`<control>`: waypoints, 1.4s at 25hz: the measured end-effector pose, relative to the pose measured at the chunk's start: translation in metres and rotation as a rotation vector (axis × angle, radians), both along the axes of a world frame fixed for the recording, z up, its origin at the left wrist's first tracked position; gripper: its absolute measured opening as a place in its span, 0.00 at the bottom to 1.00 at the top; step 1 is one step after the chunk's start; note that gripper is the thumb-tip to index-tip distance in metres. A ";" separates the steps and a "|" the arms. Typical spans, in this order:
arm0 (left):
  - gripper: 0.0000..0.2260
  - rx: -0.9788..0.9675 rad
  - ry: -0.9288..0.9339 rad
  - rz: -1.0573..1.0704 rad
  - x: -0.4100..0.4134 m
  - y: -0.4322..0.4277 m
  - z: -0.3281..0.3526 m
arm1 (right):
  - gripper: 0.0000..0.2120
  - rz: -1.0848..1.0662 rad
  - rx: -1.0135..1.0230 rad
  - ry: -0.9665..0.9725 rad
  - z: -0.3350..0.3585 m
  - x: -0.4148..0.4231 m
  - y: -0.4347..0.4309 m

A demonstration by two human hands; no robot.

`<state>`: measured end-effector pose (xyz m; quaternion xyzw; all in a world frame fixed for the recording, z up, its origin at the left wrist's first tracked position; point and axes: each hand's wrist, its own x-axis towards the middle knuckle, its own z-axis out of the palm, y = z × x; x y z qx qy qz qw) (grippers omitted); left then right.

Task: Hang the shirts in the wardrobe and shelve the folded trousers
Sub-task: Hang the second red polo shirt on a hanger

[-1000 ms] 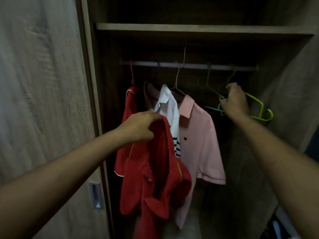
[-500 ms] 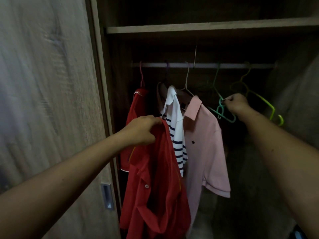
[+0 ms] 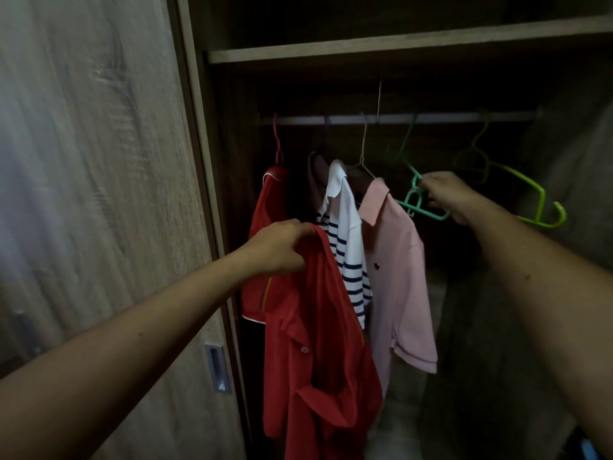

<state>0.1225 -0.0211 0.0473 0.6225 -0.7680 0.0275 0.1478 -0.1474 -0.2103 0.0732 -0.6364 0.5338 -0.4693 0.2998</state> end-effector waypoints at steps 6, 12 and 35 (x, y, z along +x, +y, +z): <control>0.29 0.018 0.018 -0.011 -0.002 0.002 0.001 | 0.11 -0.010 -0.092 0.041 -0.002 0.004 -0.001; 0.28 0.048 0.068 -0.015 0.001 0.007 0.000 | 0.08 -0.066 -0.134 0.066 -0.009 0.010 -0.003; 0.25 0.131 0.272 0.005 -0.025 0.001 -0.005 | 0.10 -0.179 -0.452 -0.519 -0.084 -0.007 0.148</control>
